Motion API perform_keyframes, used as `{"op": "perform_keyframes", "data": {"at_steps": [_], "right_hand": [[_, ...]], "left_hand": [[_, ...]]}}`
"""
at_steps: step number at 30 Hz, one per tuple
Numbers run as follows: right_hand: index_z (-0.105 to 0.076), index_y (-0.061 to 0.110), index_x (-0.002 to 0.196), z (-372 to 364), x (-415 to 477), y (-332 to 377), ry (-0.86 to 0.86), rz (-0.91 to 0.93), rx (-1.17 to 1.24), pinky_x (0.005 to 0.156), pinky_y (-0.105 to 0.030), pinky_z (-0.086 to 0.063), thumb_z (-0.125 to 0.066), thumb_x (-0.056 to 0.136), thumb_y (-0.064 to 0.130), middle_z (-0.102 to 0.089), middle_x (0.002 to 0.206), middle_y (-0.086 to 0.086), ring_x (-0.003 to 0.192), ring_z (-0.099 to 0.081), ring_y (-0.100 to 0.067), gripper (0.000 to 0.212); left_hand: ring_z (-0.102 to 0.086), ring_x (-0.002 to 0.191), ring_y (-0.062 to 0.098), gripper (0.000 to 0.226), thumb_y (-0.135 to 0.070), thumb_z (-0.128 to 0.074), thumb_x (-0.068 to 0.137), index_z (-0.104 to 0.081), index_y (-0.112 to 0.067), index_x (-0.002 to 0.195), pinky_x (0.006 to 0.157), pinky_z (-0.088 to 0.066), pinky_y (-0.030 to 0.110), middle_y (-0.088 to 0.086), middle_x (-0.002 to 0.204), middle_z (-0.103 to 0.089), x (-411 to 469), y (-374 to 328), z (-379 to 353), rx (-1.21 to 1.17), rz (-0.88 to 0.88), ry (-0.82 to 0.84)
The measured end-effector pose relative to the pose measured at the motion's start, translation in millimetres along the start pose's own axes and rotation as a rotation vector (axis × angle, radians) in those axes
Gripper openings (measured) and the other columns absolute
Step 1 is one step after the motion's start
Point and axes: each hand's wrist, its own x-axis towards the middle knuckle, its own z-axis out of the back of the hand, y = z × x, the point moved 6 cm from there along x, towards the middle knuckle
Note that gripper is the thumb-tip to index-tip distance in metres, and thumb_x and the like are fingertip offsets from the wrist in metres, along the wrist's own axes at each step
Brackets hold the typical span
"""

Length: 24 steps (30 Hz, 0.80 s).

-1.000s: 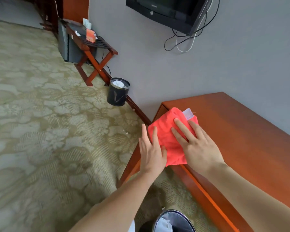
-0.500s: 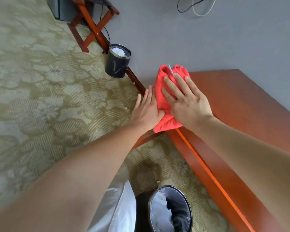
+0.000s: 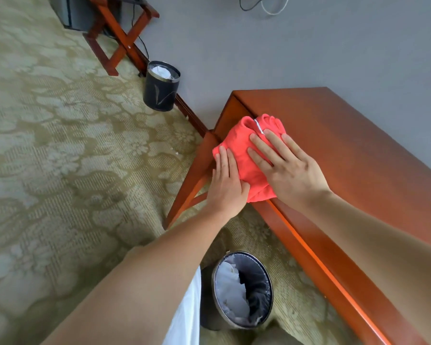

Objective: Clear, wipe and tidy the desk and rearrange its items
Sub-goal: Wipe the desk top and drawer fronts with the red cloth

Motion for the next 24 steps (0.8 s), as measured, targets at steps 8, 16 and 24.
{"op": "perform_keyframes", "data": {"at_steps": [8,16,24], "right_hand": [[-0.033,0.012,0.151,3,-113,-1,-0.033,-0.033,0.067,0.119,-0.045,-0.012,-0.039,0.095,0.02,-0.019,0.161,-0.009,0.149,-0.017,-0.03,0.057],[-0.04,0.013,0.148,2,-196,2,0.052,-0.069,0.076,0.119,-0.041,-0.003,-0.029,0.095,0.021,-0.024,0.16,-0.007,0.148,-0.021,-0.028,0.055],[-0.04,0.011,0.148,-3,-225,6,0.108,-0.095,0.101,0.119,-0.044,-0.007,-0.022,0.092,0.023,-0.023,0.16,-0.009,0.148,-0.015,-0.029,0.06]], "left_hand": [[0.017,0.15,0.031,0.083,-0.026,-0.041,0.096,0.014,0.001,0.153,0.121,-0.018,0.052,0.016,0.16,0.026,-80,-60,-50,-0.066,-0.043,0.122],[0.02,0.149,0.028,0.091,-0.033,-0.045,0.098,0.021,-0.003,0.151,0.117,-0.019,0.06,0.013,0.157,0.034,-142,-102,-87,-0.019,-0.04,0.261],[0.023,0.149,0.025,0.09,-0.032,-0.041,0.099,0.028,-0.003,0.148,0.119,-0.001,0.059,0.012,0.156,0.036,-165,-118,-107,-0.002,0.005,0.285]]}}
